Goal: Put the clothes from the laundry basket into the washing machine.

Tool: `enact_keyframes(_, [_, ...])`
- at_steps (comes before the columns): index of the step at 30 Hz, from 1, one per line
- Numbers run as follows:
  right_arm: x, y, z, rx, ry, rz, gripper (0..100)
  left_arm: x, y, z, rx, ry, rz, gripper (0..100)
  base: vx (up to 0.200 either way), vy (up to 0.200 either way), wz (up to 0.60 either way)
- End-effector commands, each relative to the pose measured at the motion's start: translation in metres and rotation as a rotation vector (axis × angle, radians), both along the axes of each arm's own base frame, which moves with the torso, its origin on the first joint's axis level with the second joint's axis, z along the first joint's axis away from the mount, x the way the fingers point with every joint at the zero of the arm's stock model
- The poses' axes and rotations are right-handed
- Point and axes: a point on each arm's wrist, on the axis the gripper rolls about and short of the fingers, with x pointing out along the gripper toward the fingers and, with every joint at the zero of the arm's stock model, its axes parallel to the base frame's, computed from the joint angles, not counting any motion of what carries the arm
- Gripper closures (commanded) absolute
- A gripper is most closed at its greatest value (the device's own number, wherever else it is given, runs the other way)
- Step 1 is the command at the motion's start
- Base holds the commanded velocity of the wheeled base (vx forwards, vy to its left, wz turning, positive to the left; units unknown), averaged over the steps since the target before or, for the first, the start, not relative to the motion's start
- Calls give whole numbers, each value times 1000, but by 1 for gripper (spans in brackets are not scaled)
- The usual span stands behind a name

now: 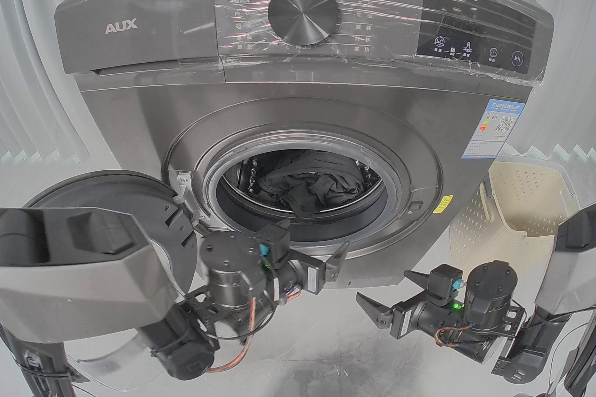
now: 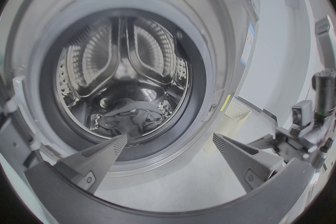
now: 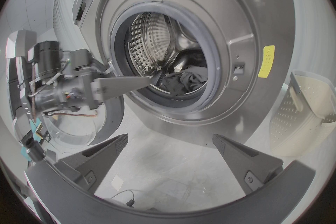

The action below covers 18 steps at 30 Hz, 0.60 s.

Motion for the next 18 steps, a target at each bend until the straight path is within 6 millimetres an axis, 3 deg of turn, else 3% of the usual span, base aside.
enact_keyframes(1, [-7,-15,40,74,-135,-65,0,-61,46,53,-92,-47,14,0,0,0,0])
enact_keyframes(7, [-20,-24,49,87,-153,-95,0,-96,86,56,-139,6,49,0,0,0,0])
enact_keyframes(18, [-39,-51,59,89,-176,-141,0,-128,123,63,-123,-52,86,0,0,0,0])
